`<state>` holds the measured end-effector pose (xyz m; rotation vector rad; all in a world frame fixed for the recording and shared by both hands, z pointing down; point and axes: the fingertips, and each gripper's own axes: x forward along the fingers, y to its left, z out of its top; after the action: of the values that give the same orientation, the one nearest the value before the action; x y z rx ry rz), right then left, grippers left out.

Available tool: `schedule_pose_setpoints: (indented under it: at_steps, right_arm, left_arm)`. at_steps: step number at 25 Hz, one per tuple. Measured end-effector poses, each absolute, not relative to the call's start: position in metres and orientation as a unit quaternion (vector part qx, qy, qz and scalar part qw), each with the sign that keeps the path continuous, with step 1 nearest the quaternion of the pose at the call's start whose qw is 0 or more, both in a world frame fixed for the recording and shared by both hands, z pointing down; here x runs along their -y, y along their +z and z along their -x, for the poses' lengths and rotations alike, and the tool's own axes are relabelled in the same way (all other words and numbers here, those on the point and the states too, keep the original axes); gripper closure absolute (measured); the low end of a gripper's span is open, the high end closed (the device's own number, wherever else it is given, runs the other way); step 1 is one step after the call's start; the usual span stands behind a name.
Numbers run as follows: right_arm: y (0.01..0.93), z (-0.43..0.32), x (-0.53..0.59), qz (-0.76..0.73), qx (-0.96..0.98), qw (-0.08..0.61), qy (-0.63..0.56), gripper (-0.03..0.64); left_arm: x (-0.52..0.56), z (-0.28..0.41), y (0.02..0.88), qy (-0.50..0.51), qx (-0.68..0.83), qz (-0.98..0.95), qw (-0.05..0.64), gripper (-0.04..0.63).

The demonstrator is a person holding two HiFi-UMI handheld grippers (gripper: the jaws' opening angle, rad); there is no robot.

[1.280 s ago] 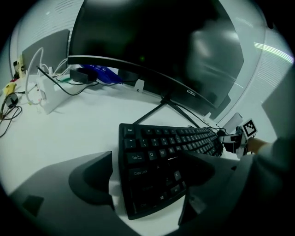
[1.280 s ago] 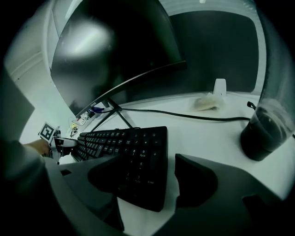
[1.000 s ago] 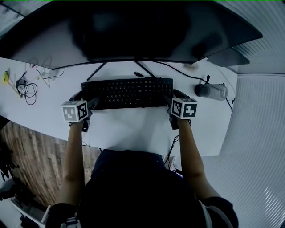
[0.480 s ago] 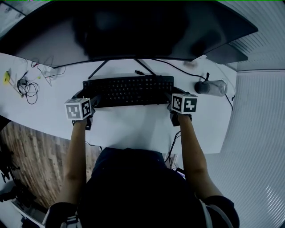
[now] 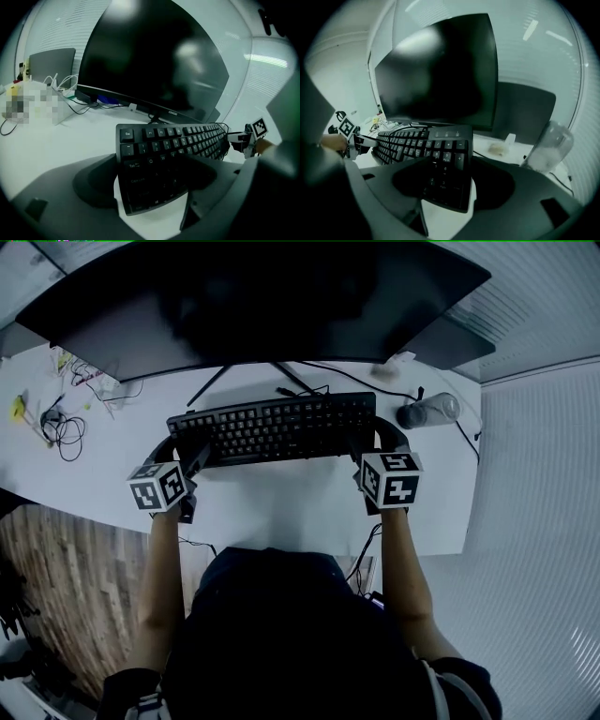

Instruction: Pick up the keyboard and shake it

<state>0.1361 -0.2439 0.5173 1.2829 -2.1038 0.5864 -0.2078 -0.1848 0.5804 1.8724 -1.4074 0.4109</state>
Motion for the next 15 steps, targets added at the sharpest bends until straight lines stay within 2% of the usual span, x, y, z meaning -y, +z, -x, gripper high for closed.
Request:
schedule_pose_setpoints:
  at_steps: [6, 15]
  right_arm:
    - [0.445, -0.126, 0.223, -0.504, 0.808, 0.284, 0.108, 0.331]
    - [0.373, -0.128, 0.191, -0.52, 0.816, 0.254, -0.018, 0.333]
  left_arm:
    - [0.175, 0.21, 0.559, 0.052, 0.553, -0.741, 0.377, 0.18]
    - [0.158, 0.188, 0.538, -0.021, 0.537, -0.757, 0.37, 0.179]
